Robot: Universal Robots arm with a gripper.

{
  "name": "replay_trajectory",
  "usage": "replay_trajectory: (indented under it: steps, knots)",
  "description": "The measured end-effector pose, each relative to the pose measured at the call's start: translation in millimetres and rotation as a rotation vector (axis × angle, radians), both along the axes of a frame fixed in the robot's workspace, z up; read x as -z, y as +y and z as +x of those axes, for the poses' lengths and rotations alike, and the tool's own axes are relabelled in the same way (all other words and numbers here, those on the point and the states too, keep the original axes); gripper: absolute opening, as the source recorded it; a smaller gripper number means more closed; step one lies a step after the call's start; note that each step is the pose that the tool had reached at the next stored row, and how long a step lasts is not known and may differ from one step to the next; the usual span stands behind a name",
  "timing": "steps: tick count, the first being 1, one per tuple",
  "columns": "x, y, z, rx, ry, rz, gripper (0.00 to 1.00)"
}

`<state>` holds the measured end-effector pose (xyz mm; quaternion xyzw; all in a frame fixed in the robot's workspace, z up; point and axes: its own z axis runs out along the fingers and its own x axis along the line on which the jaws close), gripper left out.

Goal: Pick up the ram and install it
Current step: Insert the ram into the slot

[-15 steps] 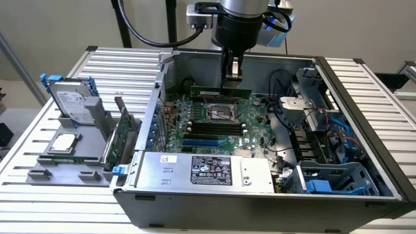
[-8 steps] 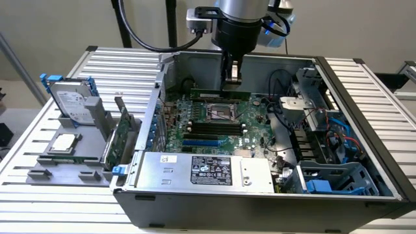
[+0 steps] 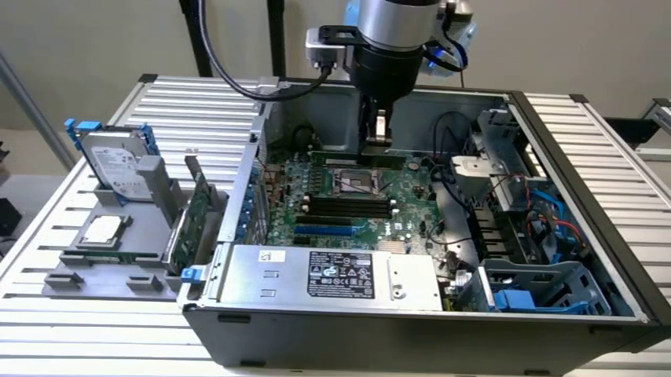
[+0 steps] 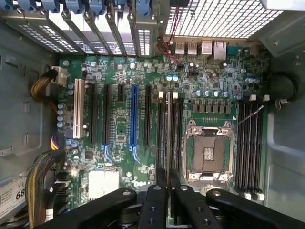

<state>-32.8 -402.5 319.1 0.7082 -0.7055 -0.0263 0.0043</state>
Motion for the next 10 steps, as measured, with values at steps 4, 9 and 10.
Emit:
replay_trajectory:
  steps: [4, 9, 10]
  knots:
    - [7.3, 0.3, 1.2, 0.0, -0.0001, 0.0001, 0.0]
    - [16.3, 0.5, 1.2, 0.002, 0.0, 0.0, 0.0]
    - [18.2, 0.6, 1.2, 0.004, 0.0, 0.0, 0.0]
